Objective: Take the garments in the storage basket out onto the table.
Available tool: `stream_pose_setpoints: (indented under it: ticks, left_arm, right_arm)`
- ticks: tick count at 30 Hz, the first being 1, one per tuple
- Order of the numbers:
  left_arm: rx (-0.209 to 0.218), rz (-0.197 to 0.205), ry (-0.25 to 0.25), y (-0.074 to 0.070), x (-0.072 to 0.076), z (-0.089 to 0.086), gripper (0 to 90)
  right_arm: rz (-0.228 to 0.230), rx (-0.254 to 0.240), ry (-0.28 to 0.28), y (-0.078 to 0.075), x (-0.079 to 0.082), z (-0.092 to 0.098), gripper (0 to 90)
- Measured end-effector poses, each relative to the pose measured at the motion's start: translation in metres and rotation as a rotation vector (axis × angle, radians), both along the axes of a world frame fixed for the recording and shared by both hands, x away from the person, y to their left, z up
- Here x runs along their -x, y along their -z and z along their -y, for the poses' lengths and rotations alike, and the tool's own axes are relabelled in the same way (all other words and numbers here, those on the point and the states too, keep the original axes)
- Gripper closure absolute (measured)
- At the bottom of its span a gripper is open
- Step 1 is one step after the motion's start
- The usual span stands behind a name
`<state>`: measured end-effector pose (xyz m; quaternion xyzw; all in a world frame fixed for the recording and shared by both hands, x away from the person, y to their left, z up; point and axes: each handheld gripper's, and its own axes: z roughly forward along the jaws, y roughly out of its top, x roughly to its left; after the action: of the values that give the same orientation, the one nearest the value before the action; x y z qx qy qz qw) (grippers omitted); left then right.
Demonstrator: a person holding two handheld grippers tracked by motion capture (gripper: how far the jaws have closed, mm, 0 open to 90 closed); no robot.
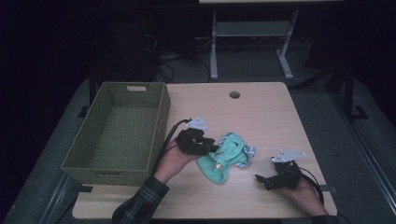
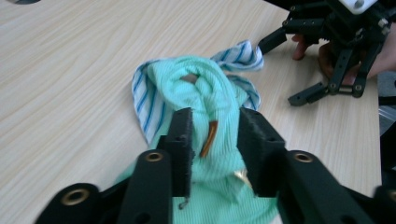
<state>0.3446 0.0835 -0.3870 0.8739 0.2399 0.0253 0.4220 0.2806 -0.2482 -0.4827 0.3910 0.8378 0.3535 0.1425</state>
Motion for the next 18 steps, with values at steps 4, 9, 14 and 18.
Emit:
stream_pose_setpoints:
  ticks: [4,9,14,18]
  left_arm:
    - [-0.047,0.008,-0.018,0.007,0.014,-0.008,77.0]
    - [-0.101,0.003,-0.026,0.019,0.024,-0.01,85.6]
    - [-0.199,0.023,-0.032,0.032,0.03,-0.011,89.1]
    - [-0.204,-0.026,-0.032,0.048,0.029,-0.01,89.3]
  right_arm:
    - [-0.001,0.0,0.0,0.0,0.0,0.0,2.6]
    - [-0.001,0.0,0.0,0.0,0.0,0.0,2.6]
    - [-0.001,0.0,0.001,0.0,0.0,0.0,2.6]
    - [-0.005,-0.001,0.005,0.0,0.0,0.0,2.2]
